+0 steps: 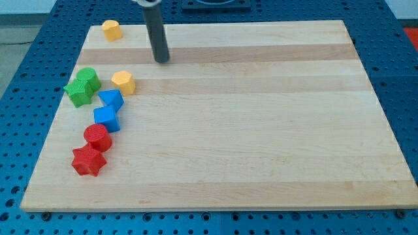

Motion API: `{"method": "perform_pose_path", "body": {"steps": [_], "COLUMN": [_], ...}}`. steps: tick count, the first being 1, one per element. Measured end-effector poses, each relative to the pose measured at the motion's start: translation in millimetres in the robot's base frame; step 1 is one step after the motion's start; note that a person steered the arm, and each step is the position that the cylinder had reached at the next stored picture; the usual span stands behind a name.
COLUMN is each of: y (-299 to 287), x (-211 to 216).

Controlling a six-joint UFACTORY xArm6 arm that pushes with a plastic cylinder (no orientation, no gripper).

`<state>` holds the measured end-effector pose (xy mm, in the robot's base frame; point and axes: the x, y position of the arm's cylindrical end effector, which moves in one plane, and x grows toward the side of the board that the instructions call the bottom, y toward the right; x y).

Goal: Move the yellow hexagon to the right side of the green circle

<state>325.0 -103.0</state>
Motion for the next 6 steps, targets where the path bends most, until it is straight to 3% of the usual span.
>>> {"method": "perform_pose_path", "body": {"steps": [2, 3, 6], "y": [0, -31, -61], "x": [99, 116, 72]}}
